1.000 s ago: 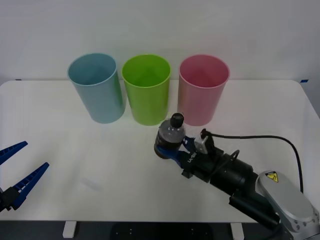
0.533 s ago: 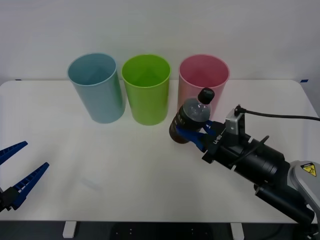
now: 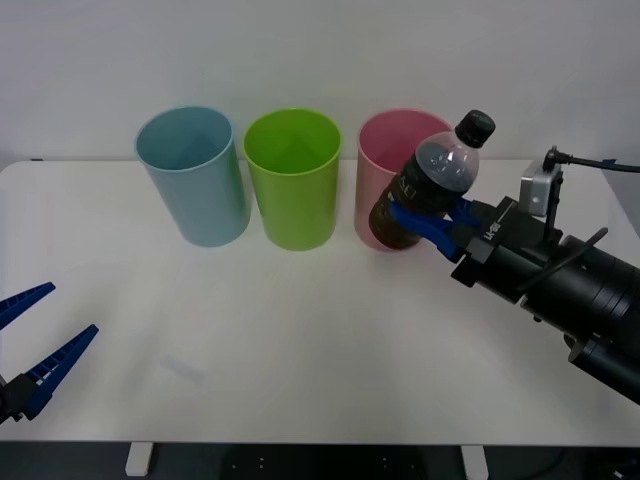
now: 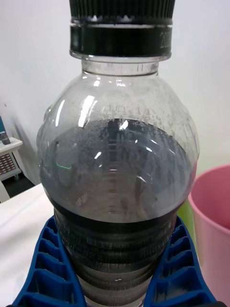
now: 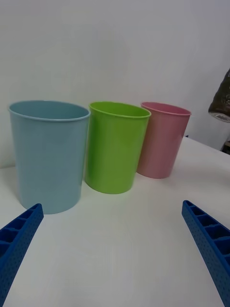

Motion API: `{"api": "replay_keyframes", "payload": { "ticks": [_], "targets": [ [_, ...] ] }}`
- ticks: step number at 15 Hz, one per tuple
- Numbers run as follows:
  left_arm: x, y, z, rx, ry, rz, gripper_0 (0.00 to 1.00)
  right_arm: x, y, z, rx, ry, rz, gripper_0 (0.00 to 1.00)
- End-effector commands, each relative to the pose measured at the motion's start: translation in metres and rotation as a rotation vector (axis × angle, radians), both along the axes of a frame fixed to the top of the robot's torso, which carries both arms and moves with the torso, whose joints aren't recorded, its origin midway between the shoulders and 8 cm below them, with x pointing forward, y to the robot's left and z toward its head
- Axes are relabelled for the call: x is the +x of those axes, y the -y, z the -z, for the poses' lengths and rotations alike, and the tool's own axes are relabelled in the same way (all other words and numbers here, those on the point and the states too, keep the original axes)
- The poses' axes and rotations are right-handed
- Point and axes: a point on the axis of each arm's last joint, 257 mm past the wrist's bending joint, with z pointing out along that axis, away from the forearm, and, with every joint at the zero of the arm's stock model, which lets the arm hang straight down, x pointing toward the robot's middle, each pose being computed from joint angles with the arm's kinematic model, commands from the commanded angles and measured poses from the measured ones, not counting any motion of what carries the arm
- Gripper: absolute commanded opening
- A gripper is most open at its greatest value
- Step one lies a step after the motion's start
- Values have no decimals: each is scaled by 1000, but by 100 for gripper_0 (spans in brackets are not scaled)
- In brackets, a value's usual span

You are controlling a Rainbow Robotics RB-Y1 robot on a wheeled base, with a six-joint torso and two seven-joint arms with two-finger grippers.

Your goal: Grasp the object on the table and drop it into the matching bin: aluminum can to the light blue bin, PET bottle to the pink bin.

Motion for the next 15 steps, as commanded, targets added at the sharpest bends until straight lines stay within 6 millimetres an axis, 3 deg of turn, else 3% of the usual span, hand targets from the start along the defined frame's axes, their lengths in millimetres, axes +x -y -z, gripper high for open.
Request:
{"api": "replay_keyframes", "payload": {
  "ticks": [1,4,9,15],
  "targets": [
    [0,0,0,0,0,0,100,10,4,-28,22,3,-9,0],
    [0,0,0,0,0,0,100,28,11,-53,18,20,-7,0],
    [0,0,0,0,0,0,100,76,31,-75,-17,55,47,0],
    [0,0,0,0,0,0,100,132,43,-71,-73,61,127,0]
  ]
}}
